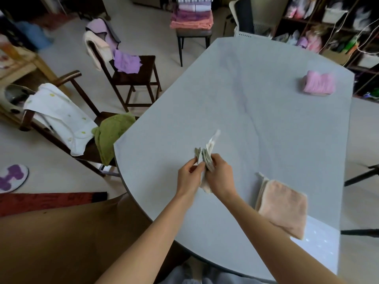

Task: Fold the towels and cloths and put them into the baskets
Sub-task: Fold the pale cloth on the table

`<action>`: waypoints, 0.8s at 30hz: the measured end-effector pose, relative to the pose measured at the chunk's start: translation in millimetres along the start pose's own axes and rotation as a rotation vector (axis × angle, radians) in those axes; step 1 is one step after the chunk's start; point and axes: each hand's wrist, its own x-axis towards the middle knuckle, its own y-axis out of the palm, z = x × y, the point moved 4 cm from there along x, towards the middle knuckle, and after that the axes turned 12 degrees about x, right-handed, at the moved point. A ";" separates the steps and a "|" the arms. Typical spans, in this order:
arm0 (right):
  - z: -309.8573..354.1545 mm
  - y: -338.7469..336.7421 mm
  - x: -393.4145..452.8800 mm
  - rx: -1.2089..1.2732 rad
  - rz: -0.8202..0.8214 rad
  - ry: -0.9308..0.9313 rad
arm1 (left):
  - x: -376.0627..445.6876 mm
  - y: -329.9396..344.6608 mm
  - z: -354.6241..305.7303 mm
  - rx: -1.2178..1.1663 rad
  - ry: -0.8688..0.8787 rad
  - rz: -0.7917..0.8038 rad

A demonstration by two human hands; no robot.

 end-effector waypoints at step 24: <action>59.3 -18.9 5.6 0.099 0.159 -0.401 | 21.9 -85.2 -9.1 0.103 0.026 0.100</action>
